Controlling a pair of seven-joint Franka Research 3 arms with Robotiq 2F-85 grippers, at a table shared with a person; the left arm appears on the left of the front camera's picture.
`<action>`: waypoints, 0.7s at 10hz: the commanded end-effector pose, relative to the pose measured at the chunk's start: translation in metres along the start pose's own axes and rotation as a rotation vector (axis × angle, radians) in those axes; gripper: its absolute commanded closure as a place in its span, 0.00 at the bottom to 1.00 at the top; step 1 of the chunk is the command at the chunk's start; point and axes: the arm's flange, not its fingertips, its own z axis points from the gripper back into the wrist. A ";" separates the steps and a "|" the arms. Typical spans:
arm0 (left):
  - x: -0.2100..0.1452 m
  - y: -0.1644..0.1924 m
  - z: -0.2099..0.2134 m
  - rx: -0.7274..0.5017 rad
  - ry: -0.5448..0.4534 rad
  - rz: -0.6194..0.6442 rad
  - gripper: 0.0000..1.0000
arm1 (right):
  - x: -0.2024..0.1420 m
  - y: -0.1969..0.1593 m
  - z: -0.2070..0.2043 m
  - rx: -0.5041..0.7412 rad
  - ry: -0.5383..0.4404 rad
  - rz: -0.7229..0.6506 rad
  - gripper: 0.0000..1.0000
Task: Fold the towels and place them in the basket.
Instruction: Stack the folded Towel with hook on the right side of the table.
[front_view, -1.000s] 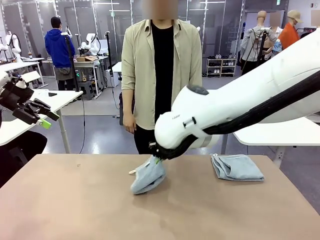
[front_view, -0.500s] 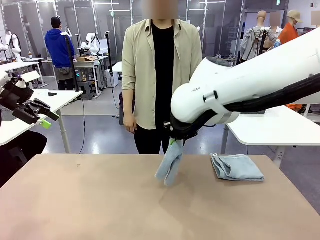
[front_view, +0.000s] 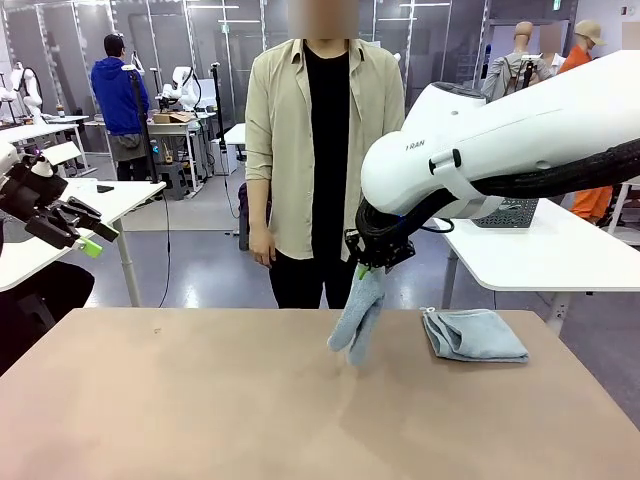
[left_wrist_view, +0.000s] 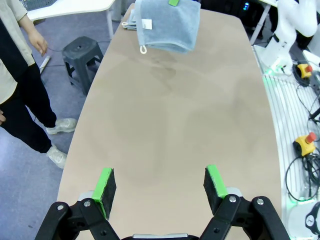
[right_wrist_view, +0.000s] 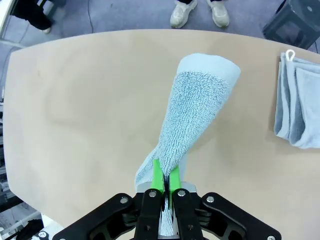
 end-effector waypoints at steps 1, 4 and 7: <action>0.002 -0.002 0.002 0.004 0.015 0.001 0.10 | 0.001 -0.001 0.001 0.000 -0.004 -0.003 1.00; 0.002 -0.002 0.002 0.004 0.015 0.001 0.10 | 0.001 -0.001 0.001 0.000 -0.004 -0.003 1.00; 0.002 -0.002 0.002 0.004 0.015 0.001 0.10 | 0.000 0.000 0.000 0.000 0.001 0.000 0.95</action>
